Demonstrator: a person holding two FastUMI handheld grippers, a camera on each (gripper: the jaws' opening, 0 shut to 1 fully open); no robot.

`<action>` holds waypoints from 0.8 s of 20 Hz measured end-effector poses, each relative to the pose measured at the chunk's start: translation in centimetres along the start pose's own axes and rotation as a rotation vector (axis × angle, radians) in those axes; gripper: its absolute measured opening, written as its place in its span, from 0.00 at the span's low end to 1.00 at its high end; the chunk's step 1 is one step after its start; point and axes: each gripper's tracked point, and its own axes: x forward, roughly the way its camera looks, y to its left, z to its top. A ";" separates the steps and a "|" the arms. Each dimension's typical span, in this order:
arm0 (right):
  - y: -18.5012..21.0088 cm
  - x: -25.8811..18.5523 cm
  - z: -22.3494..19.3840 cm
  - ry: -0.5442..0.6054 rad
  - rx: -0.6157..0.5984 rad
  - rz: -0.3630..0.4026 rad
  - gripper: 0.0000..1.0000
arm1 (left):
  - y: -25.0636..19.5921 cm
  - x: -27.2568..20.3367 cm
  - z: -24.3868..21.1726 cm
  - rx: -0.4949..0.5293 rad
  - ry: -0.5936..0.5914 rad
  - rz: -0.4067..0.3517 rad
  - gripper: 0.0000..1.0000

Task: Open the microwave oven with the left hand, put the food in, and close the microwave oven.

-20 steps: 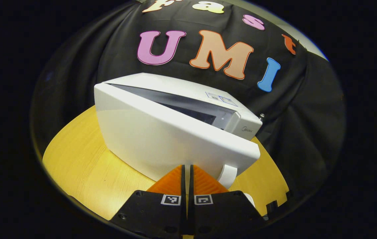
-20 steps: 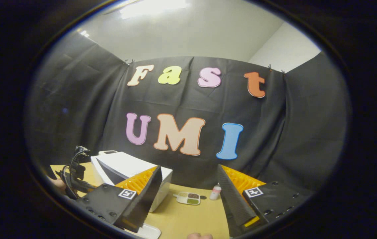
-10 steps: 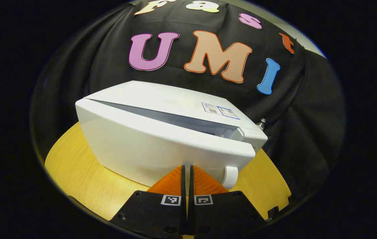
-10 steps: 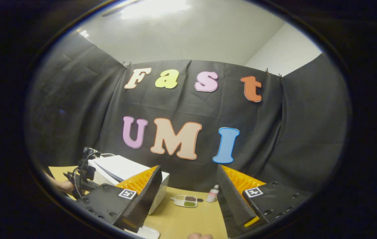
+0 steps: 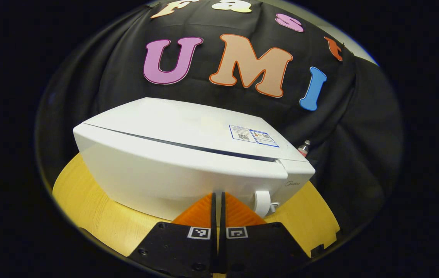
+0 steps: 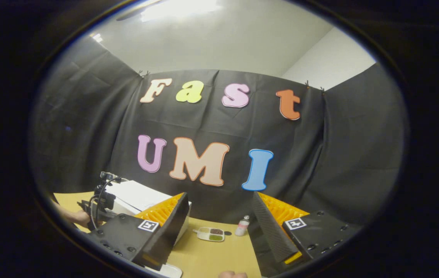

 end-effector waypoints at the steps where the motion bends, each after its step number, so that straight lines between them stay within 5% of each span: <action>1: 0.0 0.1 0.1 0.000 0.007 0.002 0.96 | 0.0 0.2 -0.2 -0.006 0.006 0.000 0.00; 11: -1.0 -0.5 0.2 0.003 0.010 -0.012 0.96 | -1.3 0.4 1.2 0.016 -0.014 -0.014 0.01; 16: -1.2 -0.8 0.1 0.006 0.020 -0.030 0.96 | -3.8 -3.5 3.8 0.064 -0.100 -0.053 0.00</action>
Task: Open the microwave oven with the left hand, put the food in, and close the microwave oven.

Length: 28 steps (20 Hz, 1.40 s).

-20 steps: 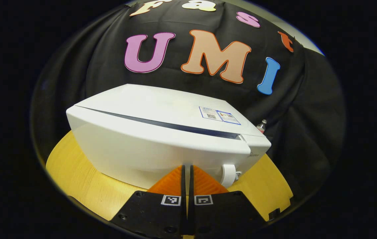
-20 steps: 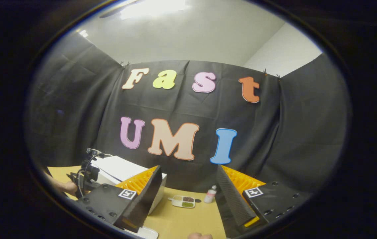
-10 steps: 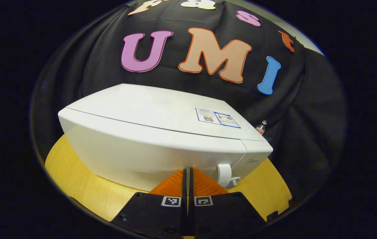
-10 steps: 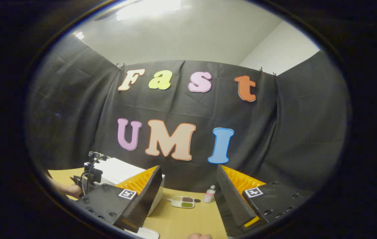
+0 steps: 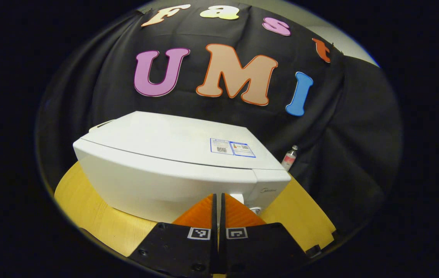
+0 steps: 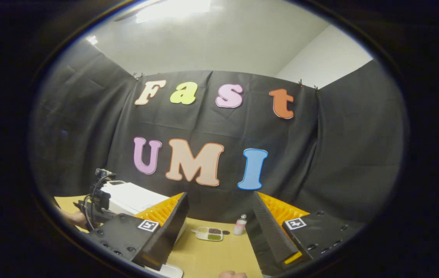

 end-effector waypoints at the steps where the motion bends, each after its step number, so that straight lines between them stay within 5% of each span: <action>1: -0.1 0.2 -0.1 0.004 0.003 -0.005 0.96 | -0.3 -0.9 0.9 0.022 -0.014 -0.001 0.00; 9: 2.4 1.0 -1.5 0.043 0.018 0.023 0.97 | -3.5 -10.1 15.3 0.106 -0.272 -0.041 0.00; 13: 3.5 1.1 -1.0 0.031 0.033 0.045 0.97 | -3.9 -15.0 19.5 0.184 -0.367 0.021 0.02; 14: 3.6 1.1 -1.0 0.031 0.040 0.048 0.97 | -4.7 -16.0 20.4 0.206 -0.410 0.009 0.07; 15: 3.6 1.2 -1.1 0.032 0.048 0.049 0.97 | -5.9 -17.1 21.2 0.230 -0.454 -0.009 0.24; 18: 3.5 1.2 -1.1 0.036 0.078 0.047 0.97 | -7.7 -19.7 22.0 0.328 -0.526 0.002 0.96; 28: 3.4 0.3 0.3 0.016 0.109 0.038 0.96 | -7.6 -22.3 21.3 0.285 -0.526 0.026 0.96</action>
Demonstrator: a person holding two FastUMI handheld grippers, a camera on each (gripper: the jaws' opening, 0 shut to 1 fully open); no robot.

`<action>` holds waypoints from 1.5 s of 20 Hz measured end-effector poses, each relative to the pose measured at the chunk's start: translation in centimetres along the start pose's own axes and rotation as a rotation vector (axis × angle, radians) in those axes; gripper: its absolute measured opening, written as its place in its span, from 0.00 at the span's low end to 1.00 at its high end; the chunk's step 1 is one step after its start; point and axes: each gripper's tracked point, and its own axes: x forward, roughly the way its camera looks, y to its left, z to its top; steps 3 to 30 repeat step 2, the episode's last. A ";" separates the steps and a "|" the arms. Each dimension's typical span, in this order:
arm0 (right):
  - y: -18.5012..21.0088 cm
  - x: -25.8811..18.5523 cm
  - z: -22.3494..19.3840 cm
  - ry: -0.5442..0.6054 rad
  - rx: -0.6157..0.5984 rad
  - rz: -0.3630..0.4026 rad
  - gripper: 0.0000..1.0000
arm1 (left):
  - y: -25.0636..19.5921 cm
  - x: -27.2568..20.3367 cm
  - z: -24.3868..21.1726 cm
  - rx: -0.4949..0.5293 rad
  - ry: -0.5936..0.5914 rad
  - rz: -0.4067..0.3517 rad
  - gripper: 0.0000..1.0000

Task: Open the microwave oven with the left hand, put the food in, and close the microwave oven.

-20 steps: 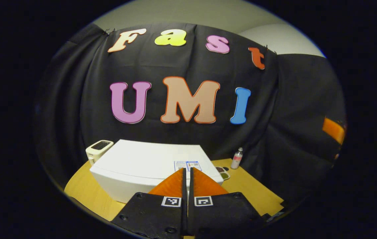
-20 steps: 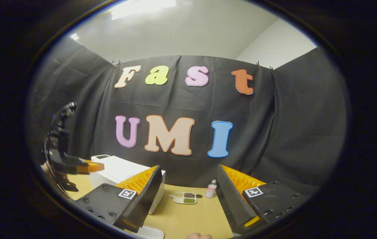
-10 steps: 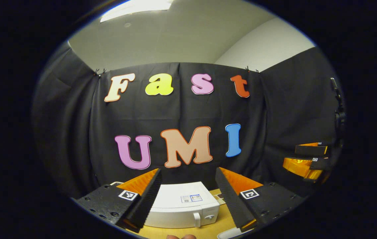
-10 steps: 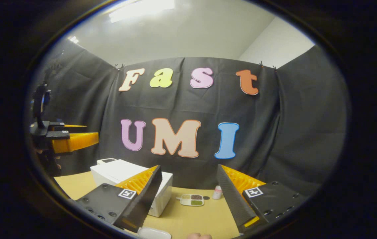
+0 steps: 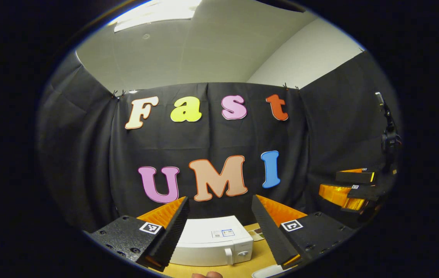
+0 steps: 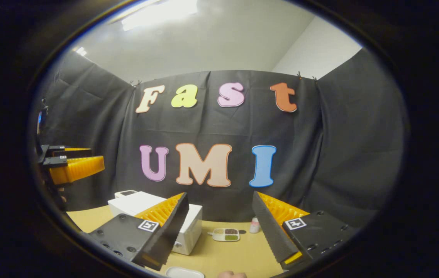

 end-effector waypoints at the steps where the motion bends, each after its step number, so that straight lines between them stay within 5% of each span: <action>1: 0.1 0.0 0.0 0.001 0.001 0.002 0.96 | 0.6 -0.1 -0.2 -0.007 0.009 0.014 0.96; 30: 0.0 -0.1 0.1 0.000 -0.001 -0.001 0.96 | 1.1 -0.2 -0.3 -0.012 0.017 0.029 0.96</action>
